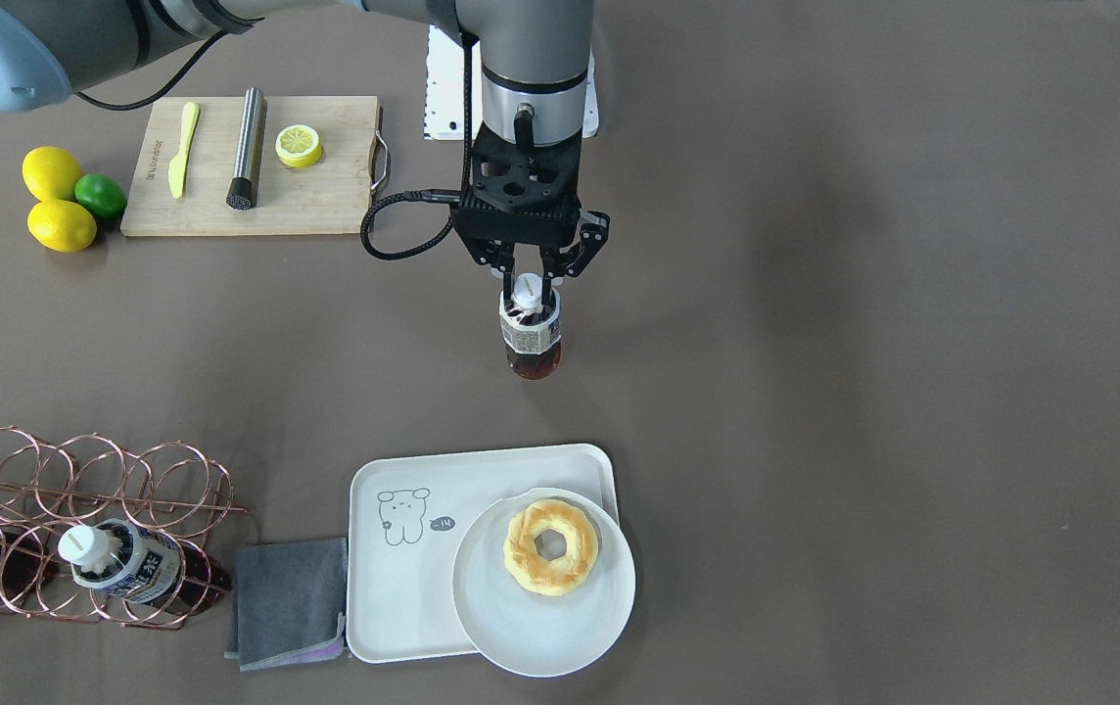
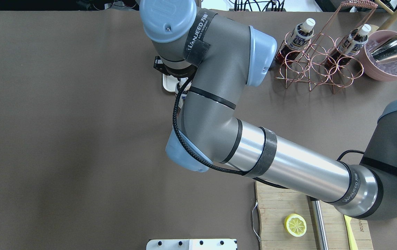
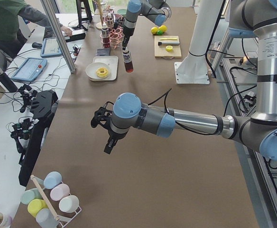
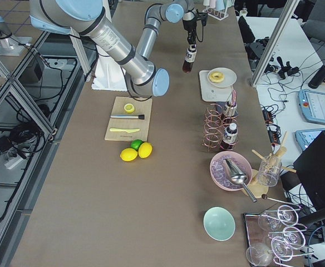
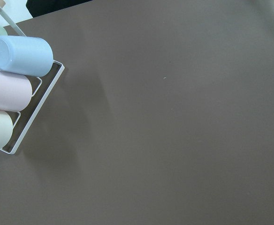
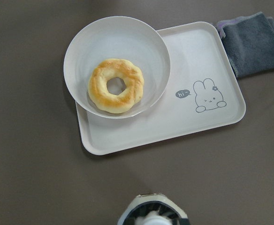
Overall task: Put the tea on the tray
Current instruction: 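Carry the bottle toward the tray and lower it onto the table beside it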
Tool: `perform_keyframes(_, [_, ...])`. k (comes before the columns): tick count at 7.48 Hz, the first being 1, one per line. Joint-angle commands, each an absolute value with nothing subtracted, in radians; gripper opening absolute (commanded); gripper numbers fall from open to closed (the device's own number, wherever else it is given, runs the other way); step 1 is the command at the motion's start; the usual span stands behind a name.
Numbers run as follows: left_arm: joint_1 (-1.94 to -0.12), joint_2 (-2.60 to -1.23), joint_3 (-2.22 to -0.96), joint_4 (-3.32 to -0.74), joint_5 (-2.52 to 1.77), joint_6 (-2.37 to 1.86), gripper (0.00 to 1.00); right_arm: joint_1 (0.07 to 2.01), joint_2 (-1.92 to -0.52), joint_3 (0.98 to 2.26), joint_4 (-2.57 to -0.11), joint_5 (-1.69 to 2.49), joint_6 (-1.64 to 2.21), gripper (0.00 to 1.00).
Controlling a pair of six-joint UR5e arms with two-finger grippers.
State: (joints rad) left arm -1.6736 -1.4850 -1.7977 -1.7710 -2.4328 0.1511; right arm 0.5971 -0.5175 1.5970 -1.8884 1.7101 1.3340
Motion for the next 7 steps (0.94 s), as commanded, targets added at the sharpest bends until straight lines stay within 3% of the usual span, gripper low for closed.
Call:
perform_keyframes(1, [-1.674,-1.493,-1.795,-1.766,-2.433,0.147,0.99,0.58,-0.515,1.583,-1.896,1.692,1.33,0.0])
perform_keyframes(7, [-1.667,-1.496,-1.793,-1.764,-2.433,0.146,0.99,0.568,-0.532,1.586,-1.887,1.69,1.331,0.0])
